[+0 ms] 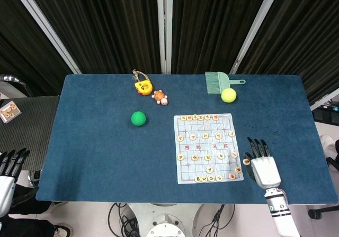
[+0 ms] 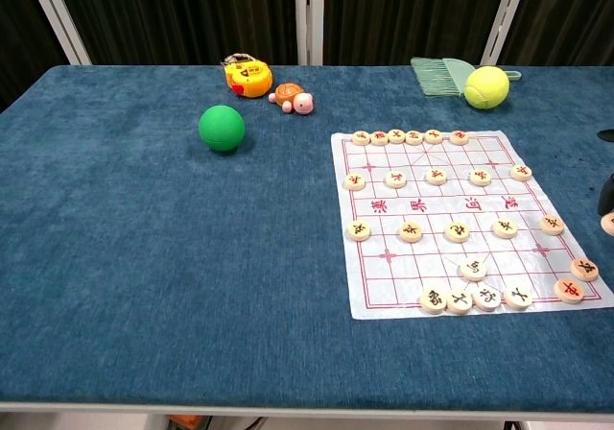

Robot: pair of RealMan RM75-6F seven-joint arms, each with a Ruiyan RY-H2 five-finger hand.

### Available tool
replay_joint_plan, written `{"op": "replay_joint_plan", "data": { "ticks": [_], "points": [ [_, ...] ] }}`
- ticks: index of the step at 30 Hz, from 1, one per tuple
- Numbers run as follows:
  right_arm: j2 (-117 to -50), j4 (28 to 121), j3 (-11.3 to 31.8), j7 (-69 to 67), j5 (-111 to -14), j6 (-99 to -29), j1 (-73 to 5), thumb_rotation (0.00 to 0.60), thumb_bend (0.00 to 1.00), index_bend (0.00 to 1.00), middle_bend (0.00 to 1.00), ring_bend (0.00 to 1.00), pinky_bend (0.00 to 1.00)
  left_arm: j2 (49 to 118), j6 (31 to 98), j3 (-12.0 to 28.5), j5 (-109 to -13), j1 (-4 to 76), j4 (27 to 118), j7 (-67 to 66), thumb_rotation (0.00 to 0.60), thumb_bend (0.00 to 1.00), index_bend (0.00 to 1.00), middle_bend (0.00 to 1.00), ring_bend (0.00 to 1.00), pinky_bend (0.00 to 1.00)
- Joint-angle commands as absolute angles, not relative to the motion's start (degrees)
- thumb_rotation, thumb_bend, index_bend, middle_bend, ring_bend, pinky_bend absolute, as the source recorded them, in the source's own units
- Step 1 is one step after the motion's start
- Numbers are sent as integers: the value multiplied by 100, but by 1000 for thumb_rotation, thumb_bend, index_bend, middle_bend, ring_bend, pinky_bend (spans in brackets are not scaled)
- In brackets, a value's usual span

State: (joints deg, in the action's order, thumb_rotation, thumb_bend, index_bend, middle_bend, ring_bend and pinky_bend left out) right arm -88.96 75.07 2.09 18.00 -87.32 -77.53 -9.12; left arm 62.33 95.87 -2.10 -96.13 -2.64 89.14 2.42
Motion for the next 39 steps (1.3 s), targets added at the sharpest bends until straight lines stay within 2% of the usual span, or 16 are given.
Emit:
{"op": "replay_joint_plan", "data": {
  "ticks": [1,18,39],
  "points": [
    [-8940,7353,162,1710,-8711,-7708,-916,600,327,568,0,0,0,6232,9551,-203,-9601,-244,8934,215,600,128,73,47,0,0],
    [-9195,7086,152,1801,-8686,-7570,-1083,600,327,509,0,0,0,6204,9487,-202,-9562,-223,9007,127,600,128,73,47,0,0],
    [-9229,7252,125,1964,-8565,-7379,-1219,600,313,374,0,0,0,6228,9484,-188,-9537,-211,8929,233,600,128,72,47,0,0]
  ]
}}
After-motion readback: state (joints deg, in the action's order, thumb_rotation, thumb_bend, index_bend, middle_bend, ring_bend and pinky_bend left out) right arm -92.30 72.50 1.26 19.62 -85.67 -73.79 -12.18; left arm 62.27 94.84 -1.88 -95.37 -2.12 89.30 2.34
